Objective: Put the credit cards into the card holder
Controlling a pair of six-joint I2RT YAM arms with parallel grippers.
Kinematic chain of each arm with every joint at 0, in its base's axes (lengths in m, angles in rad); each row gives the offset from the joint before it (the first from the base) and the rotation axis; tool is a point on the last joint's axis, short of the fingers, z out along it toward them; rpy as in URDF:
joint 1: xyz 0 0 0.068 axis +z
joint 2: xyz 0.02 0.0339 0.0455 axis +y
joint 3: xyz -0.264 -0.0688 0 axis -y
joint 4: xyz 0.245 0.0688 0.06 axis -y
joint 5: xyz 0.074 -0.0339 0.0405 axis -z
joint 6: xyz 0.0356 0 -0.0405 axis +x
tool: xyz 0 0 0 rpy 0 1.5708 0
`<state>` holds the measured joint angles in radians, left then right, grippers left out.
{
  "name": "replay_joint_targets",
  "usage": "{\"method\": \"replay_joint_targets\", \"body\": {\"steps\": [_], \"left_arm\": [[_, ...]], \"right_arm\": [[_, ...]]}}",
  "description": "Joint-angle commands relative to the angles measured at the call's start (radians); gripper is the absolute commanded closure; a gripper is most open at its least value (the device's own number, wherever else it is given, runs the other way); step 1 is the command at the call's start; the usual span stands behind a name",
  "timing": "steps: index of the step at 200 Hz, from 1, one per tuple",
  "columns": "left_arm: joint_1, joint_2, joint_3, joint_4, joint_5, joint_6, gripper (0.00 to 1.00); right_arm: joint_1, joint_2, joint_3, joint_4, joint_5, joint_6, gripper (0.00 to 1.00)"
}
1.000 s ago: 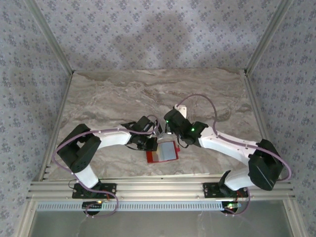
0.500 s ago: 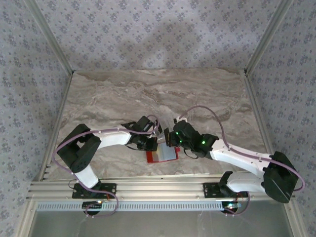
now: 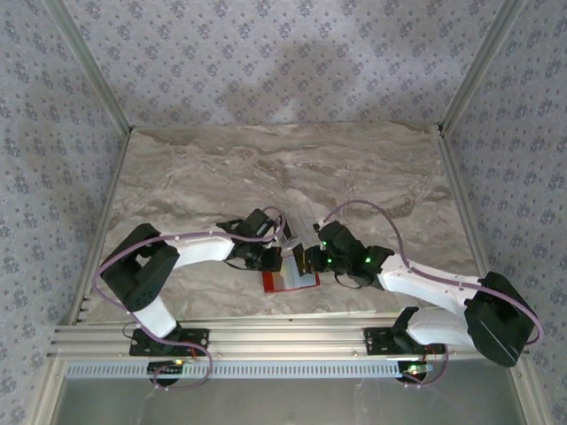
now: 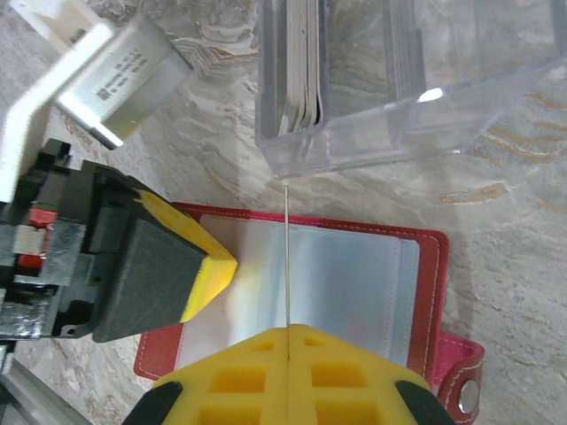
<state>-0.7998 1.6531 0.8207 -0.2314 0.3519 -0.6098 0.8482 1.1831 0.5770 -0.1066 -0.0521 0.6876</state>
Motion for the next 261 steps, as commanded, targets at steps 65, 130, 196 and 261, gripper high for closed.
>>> {"method": "replay_joint_targets", "body": {"steps": [65, 130, 196, 261], "left_arm": [[-0.008, -0.065, -0.035, -0.066, -0.053, 0.021, 0.93], [-0.006, -0.099, -0.034, -0.104, -0.121, 0.028, 0.93], [0.005, -0.098, -0.030, -0.129, -0.162, 0.031, 0.93], [0.005, -0.091, -0.029, -0.125, -0.156, 0.031, 0.93]], "right_arm": [[-0.040, 0.009, -0.045, 0.057, -0.072, -0.005, 1.00], [-0.044, 0.036, -0.054, 0.106, -0.159, -0.007, 1.00], [-0.049, 0.103, -0.049, 0.111, -0.188, 0.001, 1.00], [-0.066, 0.161, -0.060, 0.169, -0.259, 0.019, 1.00]]}}
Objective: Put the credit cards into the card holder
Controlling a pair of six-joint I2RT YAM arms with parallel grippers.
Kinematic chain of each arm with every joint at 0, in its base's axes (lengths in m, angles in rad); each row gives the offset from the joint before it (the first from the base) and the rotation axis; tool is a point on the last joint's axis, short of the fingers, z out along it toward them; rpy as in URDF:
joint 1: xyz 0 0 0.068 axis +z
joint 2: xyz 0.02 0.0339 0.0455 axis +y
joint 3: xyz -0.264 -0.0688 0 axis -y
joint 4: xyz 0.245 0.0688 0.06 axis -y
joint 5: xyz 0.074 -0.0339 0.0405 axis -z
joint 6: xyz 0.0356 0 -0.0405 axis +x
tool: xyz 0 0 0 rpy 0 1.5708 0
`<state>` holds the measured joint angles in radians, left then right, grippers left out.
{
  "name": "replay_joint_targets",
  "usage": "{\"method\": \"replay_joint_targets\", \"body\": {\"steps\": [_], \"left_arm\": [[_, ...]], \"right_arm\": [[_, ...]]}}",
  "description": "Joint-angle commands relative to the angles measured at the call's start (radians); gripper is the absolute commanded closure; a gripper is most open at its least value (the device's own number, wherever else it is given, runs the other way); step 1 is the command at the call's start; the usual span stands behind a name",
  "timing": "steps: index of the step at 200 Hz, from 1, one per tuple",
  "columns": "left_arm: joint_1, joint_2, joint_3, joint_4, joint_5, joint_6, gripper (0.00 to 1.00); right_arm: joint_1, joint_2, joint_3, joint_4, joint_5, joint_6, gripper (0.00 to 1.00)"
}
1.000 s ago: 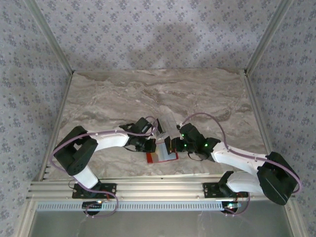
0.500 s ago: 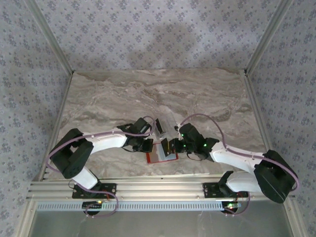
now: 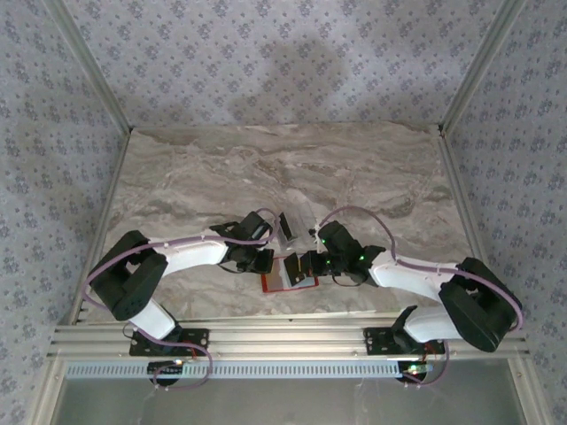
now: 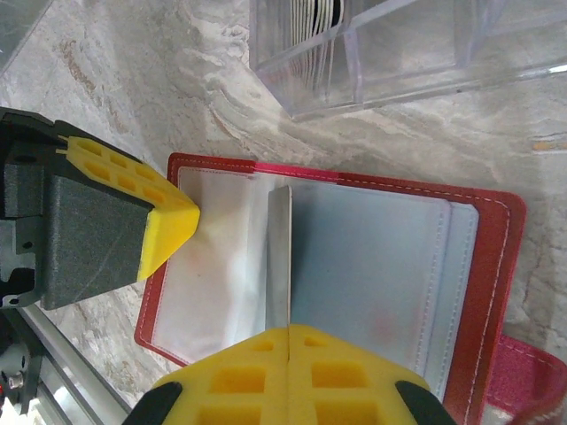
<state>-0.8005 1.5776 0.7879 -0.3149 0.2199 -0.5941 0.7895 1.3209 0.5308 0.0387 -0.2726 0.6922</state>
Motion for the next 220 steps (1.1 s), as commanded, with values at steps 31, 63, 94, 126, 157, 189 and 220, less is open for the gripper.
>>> {"method": "replay_joint_targets", "body": {"steps": [31, 63, 94, 126, 157, 189, 220], "left_arm": [[0.005, -0.017, 0.003, -0.041, -0.022, 0.017, 0.93], [0.006, -0.019, 0.003, -0.042, -0.024, 0.017, 0.93], [0.005, -0.021, 0.004, -0.042, -0.022, 0.017, 0.93], [0.005, -0.022, 0.003, -0.042, -0.022, 0.017, 0.93], [0.006, -0.023, 0.004, -0.042, -0.023, 0.017, 0.93], [0.006, -0.027, 0.002, -0.044, -0.024, 0.019, 0.93], [0.006, -0.030, 0.002, -0.043, -0.024, 0.019, 0.93]], "right_arm": [[-0.013, 0.060, -0.009, 0.045, -0.059, 0.019, 1.00], [-0.014, 0.082, -0.003, 0.058, -0.070, 0.023, 1.00], [-0.011, 0.098, 0.001, 0.077, -0.071, 0.030, 1.00], [-0.006, 0.110, -0.005, 0.115, -0.056, 0.052, 1.00], [-0.005, 0.128, -0.011, 0.154, -0.044, 0.083, 1.00], [-0.005, 0.147, -0.014, 0.185, -0.039, 0.115, 1.00], [0.000, 0.170, -0.021, 0.217, -0.040, 0.145, 1.00]]}}
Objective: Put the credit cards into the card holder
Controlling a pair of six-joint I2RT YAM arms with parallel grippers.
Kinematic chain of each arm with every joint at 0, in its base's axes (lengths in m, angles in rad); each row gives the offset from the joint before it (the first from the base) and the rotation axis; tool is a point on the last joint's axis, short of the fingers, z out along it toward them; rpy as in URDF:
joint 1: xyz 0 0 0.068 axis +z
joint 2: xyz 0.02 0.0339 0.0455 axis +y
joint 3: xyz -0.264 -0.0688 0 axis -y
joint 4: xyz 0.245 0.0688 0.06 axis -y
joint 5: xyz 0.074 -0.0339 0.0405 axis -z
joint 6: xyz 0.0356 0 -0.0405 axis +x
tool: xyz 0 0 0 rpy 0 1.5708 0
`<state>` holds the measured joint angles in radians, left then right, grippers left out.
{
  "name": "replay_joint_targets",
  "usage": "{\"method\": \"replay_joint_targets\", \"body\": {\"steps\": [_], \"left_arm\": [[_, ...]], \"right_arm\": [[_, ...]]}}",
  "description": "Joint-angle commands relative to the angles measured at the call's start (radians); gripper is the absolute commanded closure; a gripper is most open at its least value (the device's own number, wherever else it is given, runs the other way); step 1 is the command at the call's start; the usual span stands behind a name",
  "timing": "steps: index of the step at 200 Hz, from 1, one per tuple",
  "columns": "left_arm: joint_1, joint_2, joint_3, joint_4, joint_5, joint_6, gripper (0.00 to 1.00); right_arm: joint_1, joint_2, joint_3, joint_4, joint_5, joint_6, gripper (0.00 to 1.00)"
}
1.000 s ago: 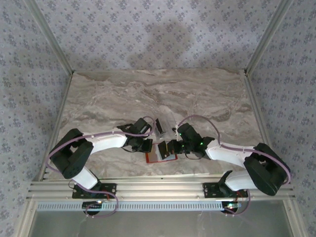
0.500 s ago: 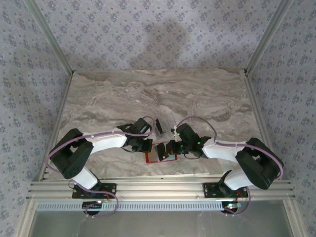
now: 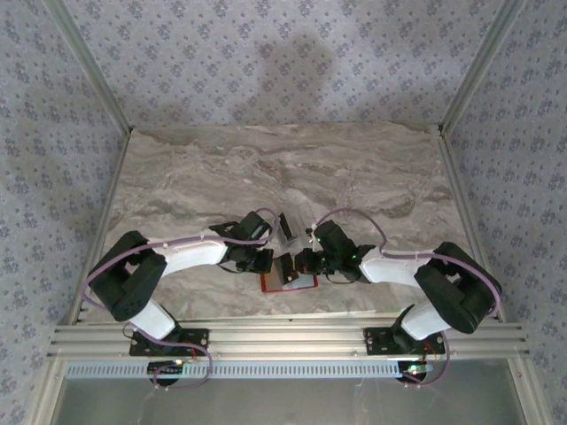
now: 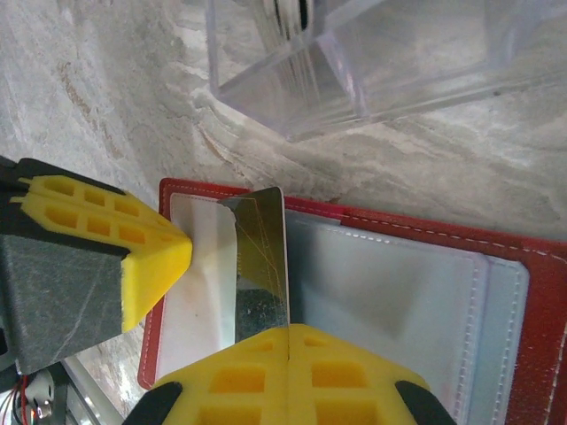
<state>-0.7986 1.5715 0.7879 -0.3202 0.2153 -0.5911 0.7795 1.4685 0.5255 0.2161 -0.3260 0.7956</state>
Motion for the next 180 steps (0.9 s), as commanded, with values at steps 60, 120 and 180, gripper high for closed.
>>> {"method": "replay_joint_targets", "body": {"steps": [60, 120, 180], "left_arm": [[0.004, -0.026, 0.001, -0.039, -0.018, 0.014, 0.93], [0.004, -0.025, 0.001, -0.031, -0.009, 0.011, 0.93], [0.004, -0.034, -0.001, -0.033, -0.008, 0.014, 0.93]], "right_arm": [[0.040, 0.035, -0.025, 0.081, 0.038, 0.079, 1.00], [0.089, 0.042, 0.003, 0.046, 0.076, 0.053, 1.00], [0.091, 0.034, 0.012, -0.012, 0.082, 0.016, 1.00]]}}
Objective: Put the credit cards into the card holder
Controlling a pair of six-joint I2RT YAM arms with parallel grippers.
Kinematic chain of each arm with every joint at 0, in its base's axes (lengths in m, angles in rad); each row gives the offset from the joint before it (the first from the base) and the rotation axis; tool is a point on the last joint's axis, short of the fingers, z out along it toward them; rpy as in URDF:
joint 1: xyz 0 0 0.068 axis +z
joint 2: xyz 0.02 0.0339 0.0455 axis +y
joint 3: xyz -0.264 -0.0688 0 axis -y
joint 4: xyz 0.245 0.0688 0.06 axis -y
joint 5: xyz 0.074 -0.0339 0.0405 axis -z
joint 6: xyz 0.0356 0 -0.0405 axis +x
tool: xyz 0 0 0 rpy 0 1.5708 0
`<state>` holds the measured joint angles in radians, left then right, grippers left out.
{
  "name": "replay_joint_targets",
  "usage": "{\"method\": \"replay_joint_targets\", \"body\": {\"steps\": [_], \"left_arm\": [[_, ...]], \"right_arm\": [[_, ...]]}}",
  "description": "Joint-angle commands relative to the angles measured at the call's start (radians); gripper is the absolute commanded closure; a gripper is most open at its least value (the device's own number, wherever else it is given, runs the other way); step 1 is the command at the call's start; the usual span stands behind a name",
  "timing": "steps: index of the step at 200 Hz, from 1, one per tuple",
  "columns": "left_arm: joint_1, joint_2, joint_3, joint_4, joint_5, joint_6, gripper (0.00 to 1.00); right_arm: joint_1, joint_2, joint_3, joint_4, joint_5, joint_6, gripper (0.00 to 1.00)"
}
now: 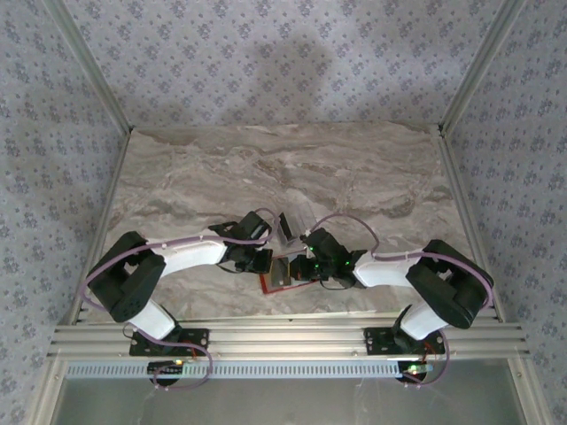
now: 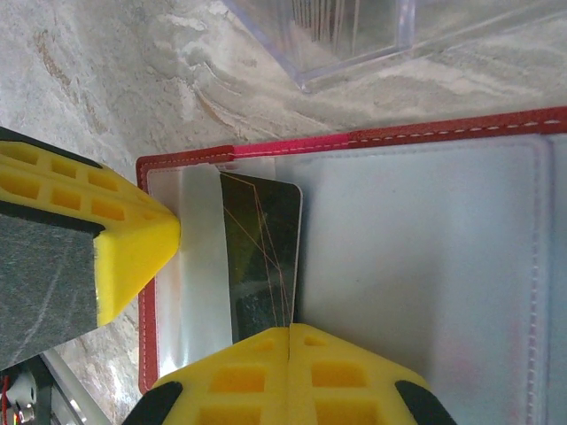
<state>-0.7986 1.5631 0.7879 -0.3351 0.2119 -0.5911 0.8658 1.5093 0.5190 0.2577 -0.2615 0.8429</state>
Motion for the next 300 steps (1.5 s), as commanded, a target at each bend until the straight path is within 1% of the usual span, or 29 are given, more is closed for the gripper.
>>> {"method": "replay_joint_targets", "body": {"steps": [1, 74, 119, 167, 199, 300], "left_arm": [[0.004, -0.025, -0.001, -0.018, -0.005, 0.014, 0.93], [0.006, -0.031, 0.001, -0.020, 0.006, 0.024, 0.92], [0.008, -0.057, -0.006, -0.025, -0.008, 0.027, 0.92], [0.012, -0.015, 0.006, -0.026, -0.006, 0.027, 0.93], [0.012, 0.009, 0.017, -0.043, -0.025, 0.033, 0.93], [0.011, 0.017, 0.017, -0.040, -0.023, 0.031, 0.94]], "right_arm": [[0.004, -0.007, 0.018, -0.054, 0.018, -0.032, 1.00], [-0.004, -0.041, 0.036, -0.155, 0.022, -0.088, 1.00], [-0.012, -0.037, 0.044, -0.163, 0.029, -0.097, 1.00], [-0.014, -0.037, 0.052, -0.176, 0.022, -0.108, 1.00], [-0.013, -0.034, 0.066, -0.192, 0.012, -0.124, 1.00], [0.018, 0.053, 0.145, -0.201, -0.010, -0.154, 1.00]]}}
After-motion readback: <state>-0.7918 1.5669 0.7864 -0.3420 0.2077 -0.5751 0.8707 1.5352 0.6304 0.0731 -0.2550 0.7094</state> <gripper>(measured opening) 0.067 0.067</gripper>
